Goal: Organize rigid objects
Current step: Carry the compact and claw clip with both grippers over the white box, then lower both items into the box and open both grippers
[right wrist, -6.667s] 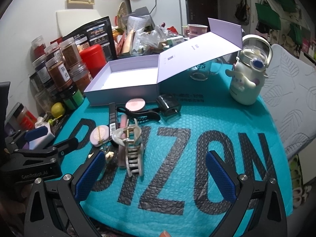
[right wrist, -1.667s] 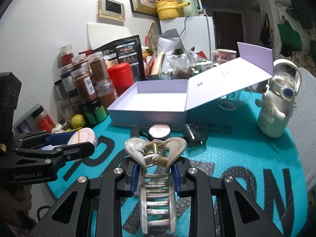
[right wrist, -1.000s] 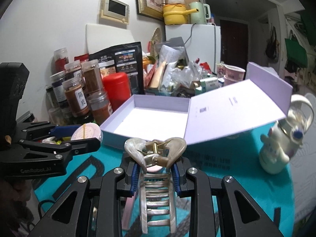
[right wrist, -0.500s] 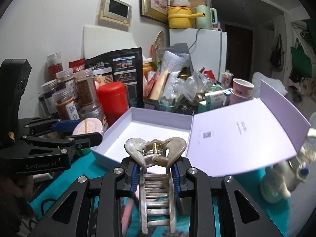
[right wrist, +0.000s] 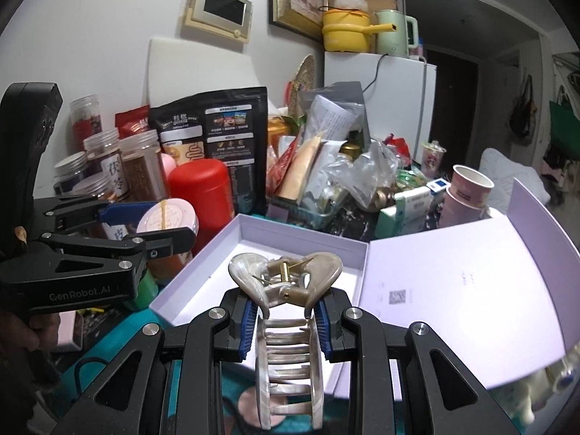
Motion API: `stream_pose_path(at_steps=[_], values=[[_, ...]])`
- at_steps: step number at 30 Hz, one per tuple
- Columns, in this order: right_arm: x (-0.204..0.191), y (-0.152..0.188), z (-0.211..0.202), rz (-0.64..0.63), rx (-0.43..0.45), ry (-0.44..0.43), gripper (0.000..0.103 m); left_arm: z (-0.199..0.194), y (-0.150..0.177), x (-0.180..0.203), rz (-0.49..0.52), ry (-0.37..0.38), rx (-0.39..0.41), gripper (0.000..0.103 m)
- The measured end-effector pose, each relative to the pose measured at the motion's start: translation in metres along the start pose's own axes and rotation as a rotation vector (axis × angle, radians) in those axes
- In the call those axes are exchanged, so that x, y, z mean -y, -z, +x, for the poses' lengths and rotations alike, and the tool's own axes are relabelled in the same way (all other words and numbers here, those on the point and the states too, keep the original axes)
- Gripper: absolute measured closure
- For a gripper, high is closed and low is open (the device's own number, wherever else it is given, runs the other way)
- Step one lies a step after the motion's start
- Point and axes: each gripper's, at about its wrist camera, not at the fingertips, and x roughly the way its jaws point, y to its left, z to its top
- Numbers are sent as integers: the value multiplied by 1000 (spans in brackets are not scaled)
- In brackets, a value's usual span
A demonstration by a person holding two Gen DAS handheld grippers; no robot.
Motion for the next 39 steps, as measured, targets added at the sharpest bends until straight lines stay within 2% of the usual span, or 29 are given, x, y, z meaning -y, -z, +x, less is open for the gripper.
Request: stream_pose_path(at_steps=[14,23,32,39], values=[[6,-14,57,-21,-46,-9,76,57,-4,-21,-13,-9,-77,49],[16,-20,93,-10,-79,4,76,94,-7,-30,-41,16,-136,49],[25,-18,128,26,-139,17,76,121,-8,-32,-55,2,-180,49],[27,-11,147,36,-194,28,76,140,1,-32,-60,4,-252,50]])
